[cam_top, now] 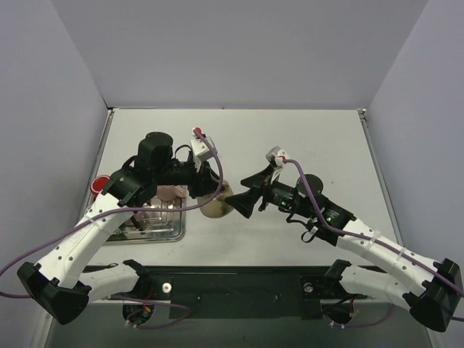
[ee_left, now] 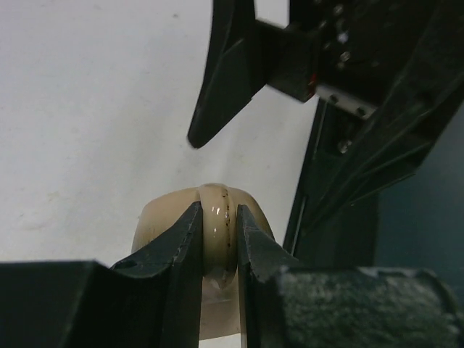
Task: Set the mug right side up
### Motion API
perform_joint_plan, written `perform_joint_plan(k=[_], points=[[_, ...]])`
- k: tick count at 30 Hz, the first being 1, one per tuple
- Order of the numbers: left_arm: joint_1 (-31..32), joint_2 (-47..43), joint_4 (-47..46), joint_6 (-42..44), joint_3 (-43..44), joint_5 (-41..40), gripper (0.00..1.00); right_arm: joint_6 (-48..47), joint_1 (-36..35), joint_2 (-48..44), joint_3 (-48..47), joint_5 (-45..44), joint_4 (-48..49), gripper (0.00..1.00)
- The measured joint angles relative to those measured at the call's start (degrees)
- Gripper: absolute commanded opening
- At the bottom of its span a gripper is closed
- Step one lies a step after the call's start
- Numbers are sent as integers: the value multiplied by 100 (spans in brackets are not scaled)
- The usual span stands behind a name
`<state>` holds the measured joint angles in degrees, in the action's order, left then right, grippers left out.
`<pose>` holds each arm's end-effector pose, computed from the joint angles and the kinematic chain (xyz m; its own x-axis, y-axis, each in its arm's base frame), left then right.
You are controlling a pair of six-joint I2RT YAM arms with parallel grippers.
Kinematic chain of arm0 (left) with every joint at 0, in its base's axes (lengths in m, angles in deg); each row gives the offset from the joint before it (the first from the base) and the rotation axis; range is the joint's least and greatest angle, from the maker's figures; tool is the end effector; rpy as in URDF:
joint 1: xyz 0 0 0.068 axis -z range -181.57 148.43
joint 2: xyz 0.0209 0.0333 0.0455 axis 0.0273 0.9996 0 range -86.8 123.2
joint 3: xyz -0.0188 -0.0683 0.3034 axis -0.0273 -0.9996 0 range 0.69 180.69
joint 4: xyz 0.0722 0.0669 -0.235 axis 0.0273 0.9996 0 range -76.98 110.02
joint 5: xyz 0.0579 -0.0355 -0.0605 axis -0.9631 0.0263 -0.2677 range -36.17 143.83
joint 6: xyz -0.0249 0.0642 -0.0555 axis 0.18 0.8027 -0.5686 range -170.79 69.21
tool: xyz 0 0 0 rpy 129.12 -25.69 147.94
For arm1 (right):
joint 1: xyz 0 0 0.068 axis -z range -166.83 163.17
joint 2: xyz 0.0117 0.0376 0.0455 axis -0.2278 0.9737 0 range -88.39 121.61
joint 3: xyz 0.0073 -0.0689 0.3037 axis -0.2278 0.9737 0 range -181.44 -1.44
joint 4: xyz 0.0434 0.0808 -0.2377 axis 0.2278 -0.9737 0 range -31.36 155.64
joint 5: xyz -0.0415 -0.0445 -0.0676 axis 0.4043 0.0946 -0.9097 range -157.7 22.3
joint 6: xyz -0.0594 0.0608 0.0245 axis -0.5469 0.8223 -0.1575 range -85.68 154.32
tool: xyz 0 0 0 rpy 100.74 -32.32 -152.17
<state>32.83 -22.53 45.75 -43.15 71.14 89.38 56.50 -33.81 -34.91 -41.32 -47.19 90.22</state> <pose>0.1736 -0.1741 0.4108 -0.2473 0.3005 -0.9212 0.9299 0.3407 -0.1386 0.1363 0.1866 0.3881 -0.2266 0.2753 -0.9343 -0.9005 0.3063 0.3087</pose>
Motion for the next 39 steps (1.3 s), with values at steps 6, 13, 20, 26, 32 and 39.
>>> perform_joint_plan(k=[6, 13, 20, 26, 32, 39], points=[[-63, 2, -485, -990, 0, 787, 0, 243, -48, 345, -2, 162, 186, 95], [-101, 9, -782, -1303, 0, 1027, 0, 754, -50, 308, 109, 485, 632, 80], [-188, 74, -1036, -1357, 0, 1084, 0, 1926, -48, 614, 404, 927, 1742, 10], [-382, 55, -1333, -1237, 2, 1456, 87, 2702, 105, 603, 396, 1263, 2044, 0], [-968, 361, -116, -208, 505, 511, 88, 1488, 352, 367, -179, -977, -1023, 0], [-1143, 472, 1329, 2413, 227, -1233, 89, 448, 2664, 463, -83, -3003, -3191, 0]])
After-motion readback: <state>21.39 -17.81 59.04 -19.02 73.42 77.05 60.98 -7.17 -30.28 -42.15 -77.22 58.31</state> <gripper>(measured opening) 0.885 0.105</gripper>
